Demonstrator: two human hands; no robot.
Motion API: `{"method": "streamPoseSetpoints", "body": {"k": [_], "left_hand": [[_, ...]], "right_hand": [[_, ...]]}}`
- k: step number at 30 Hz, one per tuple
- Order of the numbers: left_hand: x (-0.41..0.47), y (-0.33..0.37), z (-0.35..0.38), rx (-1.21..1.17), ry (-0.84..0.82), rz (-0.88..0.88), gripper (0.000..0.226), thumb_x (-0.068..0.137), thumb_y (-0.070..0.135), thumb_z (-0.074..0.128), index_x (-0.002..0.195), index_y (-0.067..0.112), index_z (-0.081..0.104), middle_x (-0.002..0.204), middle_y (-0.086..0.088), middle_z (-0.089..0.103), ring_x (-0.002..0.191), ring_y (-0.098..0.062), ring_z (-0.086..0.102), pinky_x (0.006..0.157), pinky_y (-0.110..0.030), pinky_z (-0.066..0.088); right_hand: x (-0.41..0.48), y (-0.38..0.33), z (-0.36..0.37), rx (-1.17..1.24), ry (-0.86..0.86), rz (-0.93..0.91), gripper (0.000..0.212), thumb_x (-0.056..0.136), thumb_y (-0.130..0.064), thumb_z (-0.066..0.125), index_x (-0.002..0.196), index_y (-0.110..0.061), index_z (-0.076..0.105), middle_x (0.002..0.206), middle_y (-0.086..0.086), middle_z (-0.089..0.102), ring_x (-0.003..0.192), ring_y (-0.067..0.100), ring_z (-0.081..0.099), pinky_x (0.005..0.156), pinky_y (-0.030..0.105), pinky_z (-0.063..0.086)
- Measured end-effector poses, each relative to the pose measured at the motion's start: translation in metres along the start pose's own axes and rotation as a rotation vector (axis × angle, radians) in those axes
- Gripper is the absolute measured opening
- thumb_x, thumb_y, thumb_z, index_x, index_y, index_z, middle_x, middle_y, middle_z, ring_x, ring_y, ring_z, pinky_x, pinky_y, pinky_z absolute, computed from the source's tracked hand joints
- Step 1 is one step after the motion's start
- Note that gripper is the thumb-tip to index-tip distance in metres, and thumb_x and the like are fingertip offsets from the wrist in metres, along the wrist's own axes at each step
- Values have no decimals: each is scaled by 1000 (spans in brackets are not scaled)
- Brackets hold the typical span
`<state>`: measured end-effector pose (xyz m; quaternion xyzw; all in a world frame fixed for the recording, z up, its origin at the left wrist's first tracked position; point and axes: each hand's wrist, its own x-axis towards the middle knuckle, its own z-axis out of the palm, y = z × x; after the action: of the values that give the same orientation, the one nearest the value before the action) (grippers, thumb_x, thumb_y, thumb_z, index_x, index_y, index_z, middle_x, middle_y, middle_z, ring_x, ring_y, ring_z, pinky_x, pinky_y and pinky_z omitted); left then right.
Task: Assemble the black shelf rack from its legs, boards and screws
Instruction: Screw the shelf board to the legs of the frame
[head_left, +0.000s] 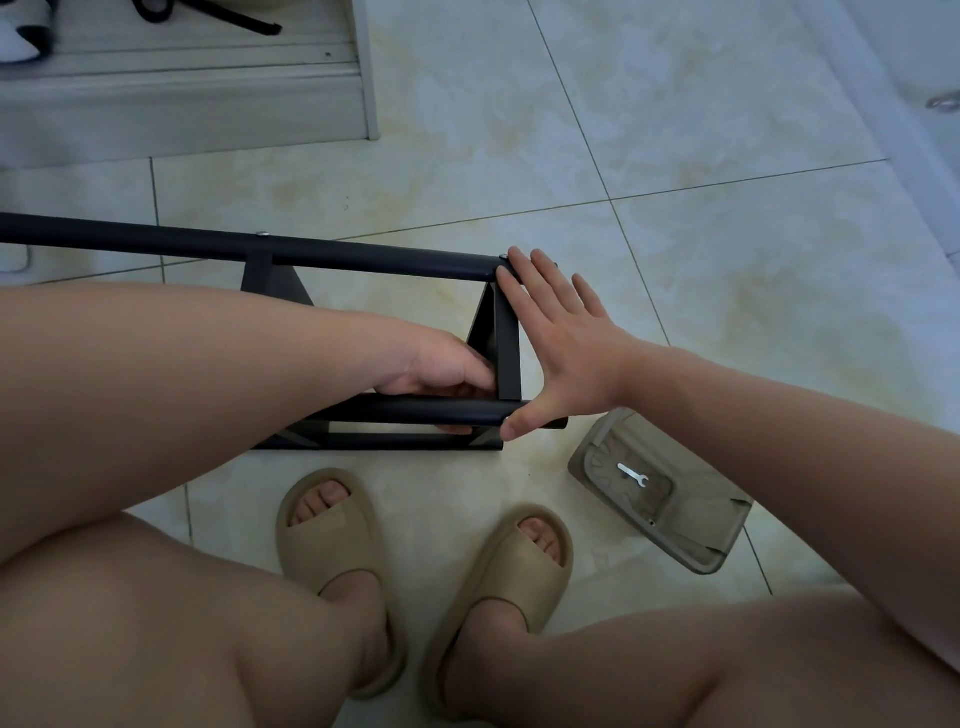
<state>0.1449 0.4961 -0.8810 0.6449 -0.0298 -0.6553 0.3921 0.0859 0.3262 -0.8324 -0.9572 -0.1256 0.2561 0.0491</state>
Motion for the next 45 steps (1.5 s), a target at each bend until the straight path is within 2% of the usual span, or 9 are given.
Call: {"method": "streamPoseSetpoints", "body": {"k": [6, 11, 16, 21, 27, 34, 38, 41, 45], "left_hand": [[0, -1, -2, -22, -25, -9, 38, 93, 3, 50, 129, -8, 59, 127, -31, 60, 108, -39, 59, 112, -54, 40], [1, 0, -3, -72, -35, -27, 20, 94, 13, 55, 106, 8, 71, 98, -11, 71, 91, -24, 65, 88, -39, 56], [1, -2, 0, -29, 16, -22, 17, 95, 18, 59, 106, 8, 69, 89, -9, 72, 80, -21, 66, 82, -37, 57], [-1, 0, 1, 4, 10, 3, 30, 93, 9, 57, 119, -4, 66, 97, -19, 68, 94, -33, 62, 104, -50, 47], [0, -3, -6, -53, -49, -3, 38, 92, 3, 51, 127, -8, 61, 127, -31, 61, 118, -44, 58, 113, -54, 40], [2, 0, -3, 11, -8, -24, 24, 93, 18, 61, 111, 3, 67, 92, -14, 67, 81, -27, 62, 86, -38, 51], [1, 0, -3, 22, -35, -29, 27, 94, 14, 57, 114, -1, 67, 100, -18, 66, 87, -30, 62, 91, -40, 50], [3, -2, -5, -32, -66, -6, 33, 95, 6, 53, 124, -3, 64, 107, -20, 67, 102, -35, 60, 108, -46, 43], [4, -3, -7, -68, -86, 21, 24, 95, 1, 50, 112, 4, 67, 105, -20, 68, 107, -37, 60, 113, -51, 40]], "right_hand": [[0, 1, 1, 6, 5, -1, 159, 46, -100, 55, 157, -18, -25, 162, -3, -37, 142, 12, -42, 124, 51, -12], [0, 0, 1, 2, 5, 2, 159, 47, -99, 56, 157, -18, -25, 162, -3, -37, 148, 17, -37, 124, 53, -10], [0, 0, 1, 1, 1, 3, 159, 47, -99, 57, 157, -18, -26, 162, -3, -37, 148, 17, -37, 124, 54, -10], [0, 0, 1, 0, 4, 2, 159, 47, -99, 56, 157, -17, -25, 162, -2, -36, 148, 18, -36, 124, 54, -9], [0, 1, 2, 5, 7, 1, 159, 47, -99, 55, 157, -18, -25, 162, -4, -36, 147, 16, -37, 124, 53, -9], [1, 1, 2, -2, 10, 2, 159, 47, -99, 55, 157, -18, -24, 162, -3, -36, 148, 17, -36, 124, 53, -9], [0, 1, 2, 0, 11, 2, 159, 47, -98, 57, 158, -17, -24, 162, -3, -36, 148, 18, -35, 124, 53, -9], [0, 0, 2, 1, 9, 0, 159, 46, -100, 54, 158, -17, -24, 162, -3, -36, 148, 18, -35, 124, 53, -8], [1, 1, 2, 2, 10, -1, 159, 47, -100, 54, 157, -18, -24, 162, -3, -36, 148, 17, -36, 124, 54, -8]]}}
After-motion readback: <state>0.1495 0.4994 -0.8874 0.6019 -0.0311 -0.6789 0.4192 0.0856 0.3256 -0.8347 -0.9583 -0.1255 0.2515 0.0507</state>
